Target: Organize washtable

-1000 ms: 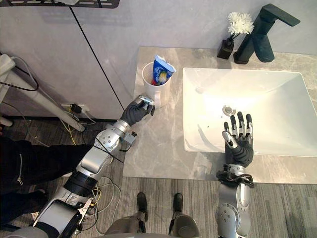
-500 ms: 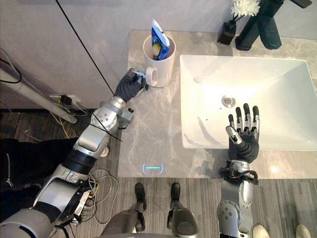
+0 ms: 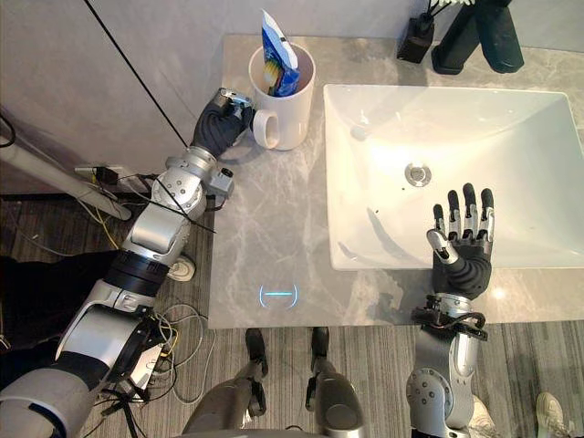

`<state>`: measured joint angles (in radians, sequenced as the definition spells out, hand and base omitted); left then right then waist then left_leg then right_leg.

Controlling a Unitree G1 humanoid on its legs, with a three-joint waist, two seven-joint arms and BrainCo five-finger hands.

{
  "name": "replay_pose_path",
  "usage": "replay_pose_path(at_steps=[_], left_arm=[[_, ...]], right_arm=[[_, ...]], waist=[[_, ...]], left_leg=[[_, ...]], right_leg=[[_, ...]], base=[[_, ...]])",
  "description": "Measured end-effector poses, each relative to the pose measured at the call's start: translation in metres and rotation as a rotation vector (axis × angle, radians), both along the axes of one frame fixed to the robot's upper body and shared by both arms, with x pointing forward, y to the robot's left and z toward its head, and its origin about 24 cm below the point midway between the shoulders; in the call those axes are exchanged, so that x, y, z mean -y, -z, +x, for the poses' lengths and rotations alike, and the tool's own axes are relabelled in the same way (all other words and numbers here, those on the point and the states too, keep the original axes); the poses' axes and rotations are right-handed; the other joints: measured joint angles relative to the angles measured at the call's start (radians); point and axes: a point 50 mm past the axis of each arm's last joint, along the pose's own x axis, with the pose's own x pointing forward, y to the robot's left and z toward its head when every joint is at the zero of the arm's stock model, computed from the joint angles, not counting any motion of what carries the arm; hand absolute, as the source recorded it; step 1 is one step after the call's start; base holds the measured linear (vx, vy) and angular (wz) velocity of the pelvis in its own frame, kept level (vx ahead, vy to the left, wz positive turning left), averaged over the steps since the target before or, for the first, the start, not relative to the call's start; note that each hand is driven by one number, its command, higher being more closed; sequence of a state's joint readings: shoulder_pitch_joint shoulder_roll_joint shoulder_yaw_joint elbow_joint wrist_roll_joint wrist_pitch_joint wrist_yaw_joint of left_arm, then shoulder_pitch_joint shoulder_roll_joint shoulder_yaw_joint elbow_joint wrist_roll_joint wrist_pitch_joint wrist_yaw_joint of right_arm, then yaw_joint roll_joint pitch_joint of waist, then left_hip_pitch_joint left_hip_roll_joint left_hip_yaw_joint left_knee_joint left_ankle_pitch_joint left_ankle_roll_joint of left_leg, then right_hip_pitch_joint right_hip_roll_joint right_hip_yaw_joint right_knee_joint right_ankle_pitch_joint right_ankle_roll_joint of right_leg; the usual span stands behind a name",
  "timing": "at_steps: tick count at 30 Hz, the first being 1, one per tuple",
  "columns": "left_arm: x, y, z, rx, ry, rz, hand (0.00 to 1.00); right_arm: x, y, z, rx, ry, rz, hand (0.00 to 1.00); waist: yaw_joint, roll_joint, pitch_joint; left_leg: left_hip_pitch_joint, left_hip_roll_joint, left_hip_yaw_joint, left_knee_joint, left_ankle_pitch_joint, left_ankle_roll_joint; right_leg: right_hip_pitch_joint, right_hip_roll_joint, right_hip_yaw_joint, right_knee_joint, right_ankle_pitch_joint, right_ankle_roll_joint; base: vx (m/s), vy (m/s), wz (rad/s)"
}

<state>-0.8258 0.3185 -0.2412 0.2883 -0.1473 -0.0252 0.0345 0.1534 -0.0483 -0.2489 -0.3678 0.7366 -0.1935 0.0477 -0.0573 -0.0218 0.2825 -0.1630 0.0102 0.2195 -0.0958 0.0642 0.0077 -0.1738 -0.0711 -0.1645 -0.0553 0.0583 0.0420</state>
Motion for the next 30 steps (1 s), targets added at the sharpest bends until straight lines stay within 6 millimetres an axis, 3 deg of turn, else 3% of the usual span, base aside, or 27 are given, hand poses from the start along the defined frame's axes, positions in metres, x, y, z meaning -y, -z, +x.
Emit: replay_pose_path(at_steps=[5, 9, 15, 19, 21, 27, 30], left_arm=[[-0.001, 0.004, -0.001, -0.017, 0.007, -0.015, 1.0], [-0.017, 0.027, -0.015, -0.062, 0.004, -0.096, 1.0], [-0.057, 0.073, -0.061, -0.147, -0.069, -0.338, 1.0], [-0.077, 0.098, -0.101, -0.173, -0.145, -0.458, 1.0], [-0.081, 0.105, -0.114, -0.185, -0.16, -0.494, 1.0], [-0.079, 0.138, -0.153, -0.299, -0.188, -0.584, 1.0], [-0.064, 0.154, -0.167, -0.382, -0.144, -0.608, 1.0]], right_arm=[[0.001, 0.002, 0.0, -0.01, 0.006, 0.004, 0.0], [0.002, 0.007, 0.001, -0.029, 0.01, 0.009, 0.0], [0.005, 0.016, 0.0, -0.073, 0.018, 0.015, 0.0], [0.008, 0.029, -0.009, -0.146, 0.021, 0.014, 0.0], [0.006, 0.038, -0.013, -0.192, -0.005, 0.012, 0.0], [-0.02, 0.058, -0.022, -0.281, -0.162, -0.003, 0.0], [-0.037, 0.067, -0.028, -0.303, -0.256, 0.019, 0.0]], waist=[[-0.002, 0.004, 0.002], [0.005, 0.013, 0.001], [0.024, 0.037, -0.009], [0.052, 0.078, -0.07], [0.066, 0.086, -0.097], [0.072, 0.094, -0.163], [0.072, 0.084, -0.185]], left_leg=[[0.009, -0.001, -0.023, 0.0, 0.001, 0.001], [0.035, -0.002, -0.034, 0.0, 0.001, 0.001], [0.075, -0.009, -0.085, 0.0, 0.004, 0.002], [0.107, -0.019, -0.131, -0.001, 0.004, 0.002], [0.128, -0.022, -0.145, -0.001, 0.004, 0.002], [0.144, -0.024, -0.184, -0.007, 0.004, 0.001], [0.144, -0.024, -0.188, -0.007, 0.003, -0.001]], right_leg=[[0.015, 0.0, -0.018, -0.001, 0.0, 0.0], [0.046, -0.001, -0.028, -0.002, -0.001, -0.001], [0.11, -0.005, -0.082, -0.007, -0.016, -0.006], [0.165, -0.018, -0.13, -0.003, -0.039, 0.003], [0.192, -0.022, -0.151, -0.001, -0.05, 0.006], [0.224, -0.027, -0.19, 0.001, -0.065, 0.013], [0.225, -0.027, -0.19, 0.002, -0.066, 0.014]], base=[[0.02, -0.001, 0.08], [0.02, 0.006, 0.06], [0.0, 0.01, 0.24], [0.02, 0.026, 0.35], [0.01, 0.009, 0.33], [-0.02, -0.001, 0.19], [-0.01, 0.001, 0.03]])
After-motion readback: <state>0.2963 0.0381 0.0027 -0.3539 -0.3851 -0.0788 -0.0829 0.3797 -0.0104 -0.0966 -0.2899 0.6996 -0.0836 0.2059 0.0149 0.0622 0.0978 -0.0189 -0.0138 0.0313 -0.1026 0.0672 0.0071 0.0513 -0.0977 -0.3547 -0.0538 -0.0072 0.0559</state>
